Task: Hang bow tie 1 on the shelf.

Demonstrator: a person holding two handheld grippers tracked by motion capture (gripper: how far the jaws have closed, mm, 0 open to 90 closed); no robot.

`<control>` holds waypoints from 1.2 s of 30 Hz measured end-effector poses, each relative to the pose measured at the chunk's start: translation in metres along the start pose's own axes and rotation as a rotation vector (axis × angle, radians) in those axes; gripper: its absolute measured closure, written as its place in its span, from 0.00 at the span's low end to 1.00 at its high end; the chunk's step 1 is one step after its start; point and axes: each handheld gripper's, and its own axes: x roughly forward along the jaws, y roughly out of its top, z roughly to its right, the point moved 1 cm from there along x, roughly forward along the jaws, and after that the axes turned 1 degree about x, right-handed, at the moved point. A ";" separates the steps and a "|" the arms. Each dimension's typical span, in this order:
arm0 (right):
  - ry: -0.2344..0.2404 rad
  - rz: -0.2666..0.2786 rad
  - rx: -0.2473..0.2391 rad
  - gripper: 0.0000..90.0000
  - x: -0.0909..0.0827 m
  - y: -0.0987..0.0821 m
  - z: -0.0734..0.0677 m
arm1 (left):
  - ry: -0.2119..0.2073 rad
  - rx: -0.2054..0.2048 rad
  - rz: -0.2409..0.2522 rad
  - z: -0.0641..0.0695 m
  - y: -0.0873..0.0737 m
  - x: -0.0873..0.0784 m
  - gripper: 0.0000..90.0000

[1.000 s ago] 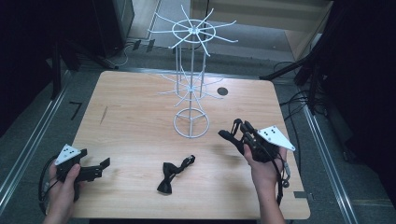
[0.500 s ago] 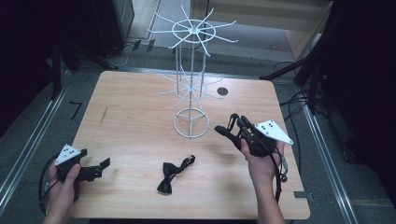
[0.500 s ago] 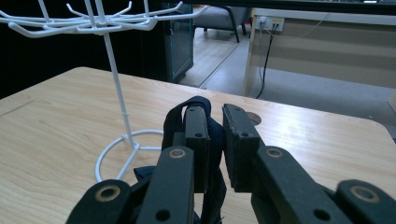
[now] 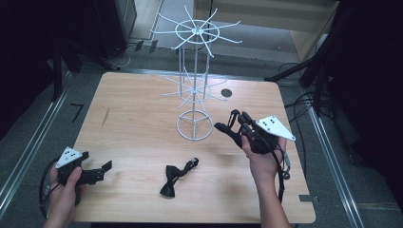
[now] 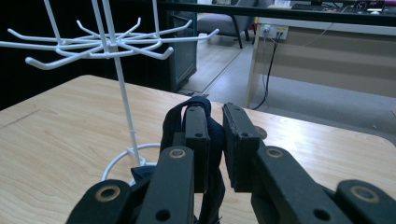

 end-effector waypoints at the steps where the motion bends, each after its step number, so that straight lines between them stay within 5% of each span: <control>1: 0.003 0.007 -0.004 0.92 0.001 0.002 0.000 | 0.001 0.001 0.000 0.000 0.000 0.000 0.00; 36: 0.026 0.027 -0.019 0.92 0.013 0.027 -0.010 | -0.003 0.002 0.000 0.000 0.000 0.000 0.00</control>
